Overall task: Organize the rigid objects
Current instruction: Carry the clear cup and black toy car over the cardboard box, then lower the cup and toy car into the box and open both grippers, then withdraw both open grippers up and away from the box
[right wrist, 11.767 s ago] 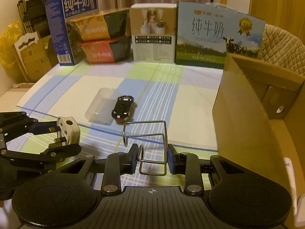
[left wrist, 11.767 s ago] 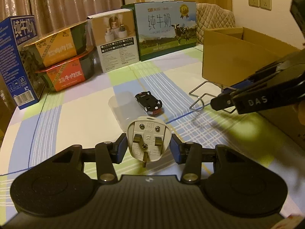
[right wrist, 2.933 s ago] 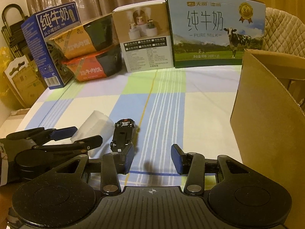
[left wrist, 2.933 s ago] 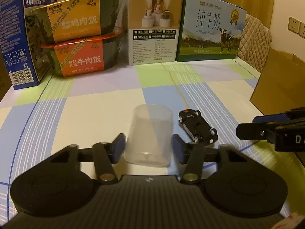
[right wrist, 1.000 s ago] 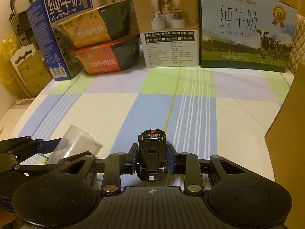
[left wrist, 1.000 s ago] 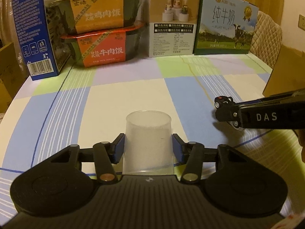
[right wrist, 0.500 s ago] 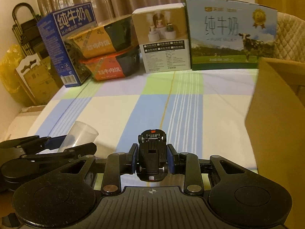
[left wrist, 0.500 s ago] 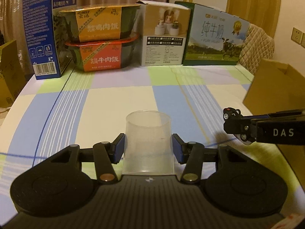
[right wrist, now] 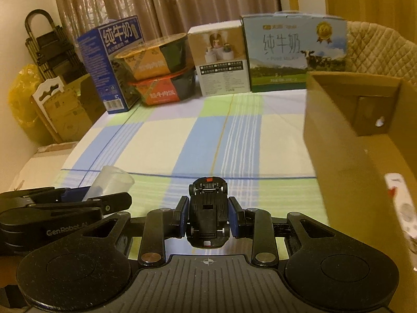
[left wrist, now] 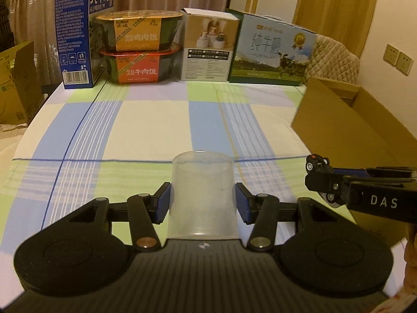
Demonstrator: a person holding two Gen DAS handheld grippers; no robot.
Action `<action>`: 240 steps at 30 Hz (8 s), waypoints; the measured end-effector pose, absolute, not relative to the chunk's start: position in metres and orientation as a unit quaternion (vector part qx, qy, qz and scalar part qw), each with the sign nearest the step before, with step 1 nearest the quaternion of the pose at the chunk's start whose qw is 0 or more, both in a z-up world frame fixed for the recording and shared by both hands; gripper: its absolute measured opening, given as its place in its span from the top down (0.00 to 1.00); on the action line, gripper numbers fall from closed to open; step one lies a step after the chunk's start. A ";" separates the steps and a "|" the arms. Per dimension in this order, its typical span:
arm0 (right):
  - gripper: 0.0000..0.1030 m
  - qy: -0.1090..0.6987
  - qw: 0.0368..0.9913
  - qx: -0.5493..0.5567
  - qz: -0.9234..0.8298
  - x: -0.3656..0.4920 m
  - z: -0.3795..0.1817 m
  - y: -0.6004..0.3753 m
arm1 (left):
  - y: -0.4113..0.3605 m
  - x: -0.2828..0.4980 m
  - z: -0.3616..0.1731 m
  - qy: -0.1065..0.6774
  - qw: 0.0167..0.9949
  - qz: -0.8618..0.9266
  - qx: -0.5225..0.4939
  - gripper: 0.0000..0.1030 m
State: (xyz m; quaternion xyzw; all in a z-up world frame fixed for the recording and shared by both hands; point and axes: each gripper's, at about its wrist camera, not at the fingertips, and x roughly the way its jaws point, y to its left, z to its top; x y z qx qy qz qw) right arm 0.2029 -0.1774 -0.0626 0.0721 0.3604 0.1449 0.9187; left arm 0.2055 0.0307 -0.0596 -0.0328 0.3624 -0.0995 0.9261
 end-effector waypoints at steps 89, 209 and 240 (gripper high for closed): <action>0.73 0.326 0.939 0.109 -0.003 0.108 -0.010 -0.440 | -0.239 0.167 0.008 0.359 0.900 -0.245 0.014 0.55; 0.09 0.332 0.938 0.101 0.005 0.084 0.014 -0.411 | -0.169 0.122 0.012 0.352 0.924 -0.148 0.007 0.01; 0.08 0.343 0.937 0.065 0.009 0.024 0.030 -0.396 | -0.159 0.057 0.035 0.369 0.921 -0.113 -0.047 0.01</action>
